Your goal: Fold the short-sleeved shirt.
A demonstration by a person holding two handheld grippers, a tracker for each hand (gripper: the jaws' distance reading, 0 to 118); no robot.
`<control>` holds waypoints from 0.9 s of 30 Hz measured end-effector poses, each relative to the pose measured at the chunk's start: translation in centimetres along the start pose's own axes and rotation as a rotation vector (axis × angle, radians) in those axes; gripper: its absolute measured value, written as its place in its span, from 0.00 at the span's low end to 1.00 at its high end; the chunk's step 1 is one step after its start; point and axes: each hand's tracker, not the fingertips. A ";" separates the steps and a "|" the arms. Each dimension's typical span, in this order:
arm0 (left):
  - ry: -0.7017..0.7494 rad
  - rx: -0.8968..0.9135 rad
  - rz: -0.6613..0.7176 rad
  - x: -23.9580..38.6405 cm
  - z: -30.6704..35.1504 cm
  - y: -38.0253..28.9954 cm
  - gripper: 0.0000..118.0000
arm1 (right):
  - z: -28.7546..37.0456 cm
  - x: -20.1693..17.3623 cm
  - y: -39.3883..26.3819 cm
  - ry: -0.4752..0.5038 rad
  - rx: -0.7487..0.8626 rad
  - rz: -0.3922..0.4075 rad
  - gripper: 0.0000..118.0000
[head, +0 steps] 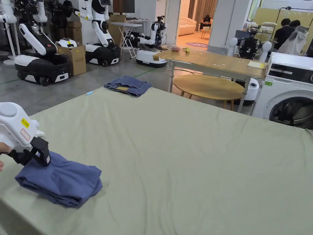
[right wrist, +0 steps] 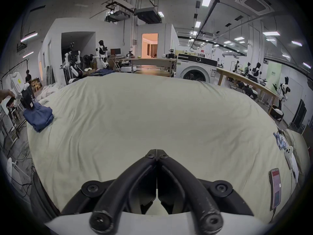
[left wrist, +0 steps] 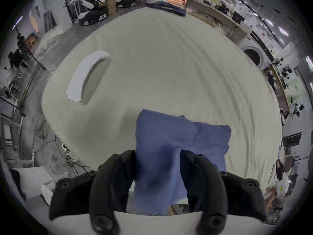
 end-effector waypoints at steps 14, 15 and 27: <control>-0.299 0.532 -0.164 10.1 1.6 -8.4 0.45 | 0.8 3.3 1.0 -0.037 0.046 -0.077 0.00; -0.307 0.610 -0.225 11.8 1.3 -9.8 0.45 | 0.9 3.7 1.1 -0.042 0.049 -0.082 0.00; -0.254 1.015 -0.291 29.4 -1.6 -18.3 0.45 | 2.9 7.1 2.8 -0.111 0.161 -0.138 0.00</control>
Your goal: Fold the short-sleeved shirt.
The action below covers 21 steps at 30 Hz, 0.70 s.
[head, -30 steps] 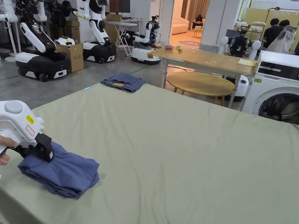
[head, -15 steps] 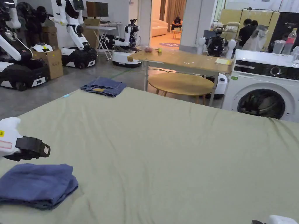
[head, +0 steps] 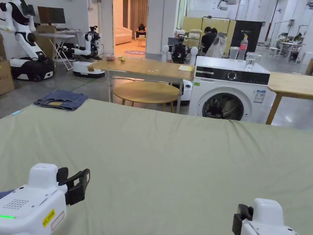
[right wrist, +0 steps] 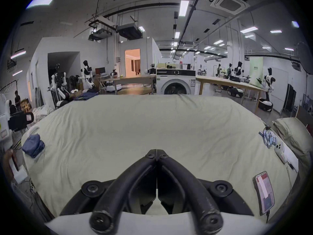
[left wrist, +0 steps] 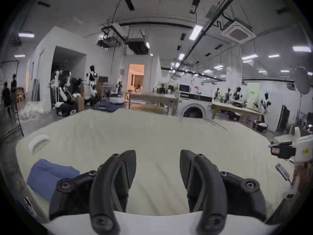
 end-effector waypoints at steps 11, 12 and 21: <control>0.009 0.079 -0.113 11.1 -0.6 1.3 0.10 | 1.1 0.1 0.9 -0.043 0.186 -0.011 0.00; 0.004 0.077 -0.109 11.6 -0.6 1.2 0.08 | 1.3 0.0 1.0 -0.045 0.202 -0.011 0.00; -0.013 0.061 -0.138 13.7 -0.7 -0.1 0.00 | 2.1 -1.1 1.1 -0.049 0.266 0.001 0.00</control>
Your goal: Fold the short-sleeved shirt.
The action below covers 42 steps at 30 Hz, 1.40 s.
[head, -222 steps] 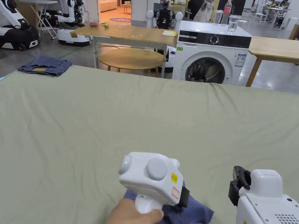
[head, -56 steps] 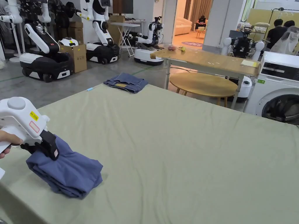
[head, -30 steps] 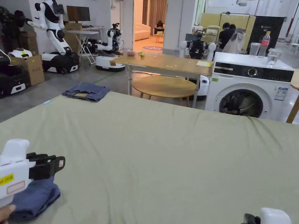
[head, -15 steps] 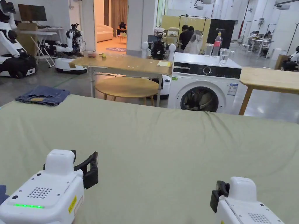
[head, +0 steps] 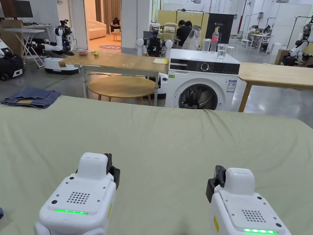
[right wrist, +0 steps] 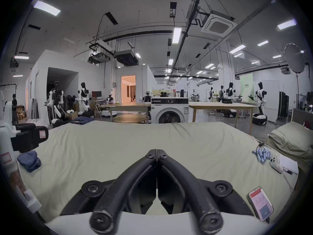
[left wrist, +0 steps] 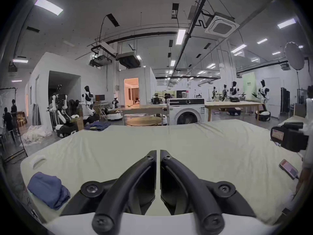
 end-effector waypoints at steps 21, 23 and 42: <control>0.023 0.005 0.047 -1.9 0.3 0.0 0.00 | 0.0 0.4 -0.5 -0.041 0.005 -0.011 0.00; 0.015 0.008 0.046 -2.0 0.4 0.1 0.00 | 0.0 0.5 -0.6 -0.047 -0.001 -0.013 0.00; -0.013 -0.031 0.087 -2.5 0.2 0.7 0.71 | -0.1 0.4 -0.6 -0.092 -0.010 -0.007 0.66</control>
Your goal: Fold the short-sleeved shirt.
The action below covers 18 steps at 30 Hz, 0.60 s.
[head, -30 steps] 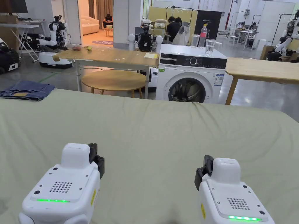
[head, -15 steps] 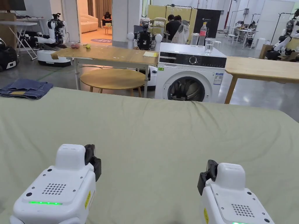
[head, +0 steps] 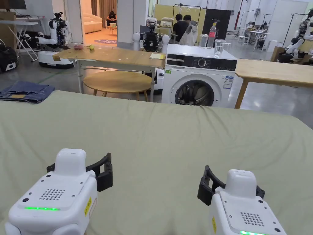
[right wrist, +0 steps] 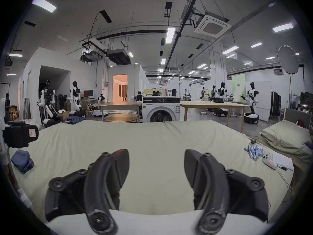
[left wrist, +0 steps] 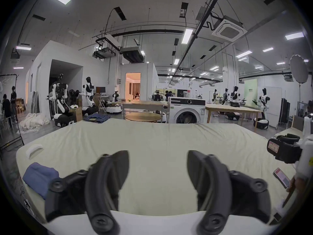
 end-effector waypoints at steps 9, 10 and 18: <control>0.012 0.007 0.047 -0.4 0.3 -0.2 0.74 | -0.6 0.7 0.3 0.026 -0.012 -0.040 0.68; 0.012 0.007 0.049 -0.4 0.3 -0.2 0.74 | -0.7 0.8 0.3 0.034 -0.016 -0.047 0.68; -0.035 0.000 0.077 -0.5 0.3 0.3 0.74 | -2.1 0.6 0.2 -0.069 -0.106 -0.050 0.68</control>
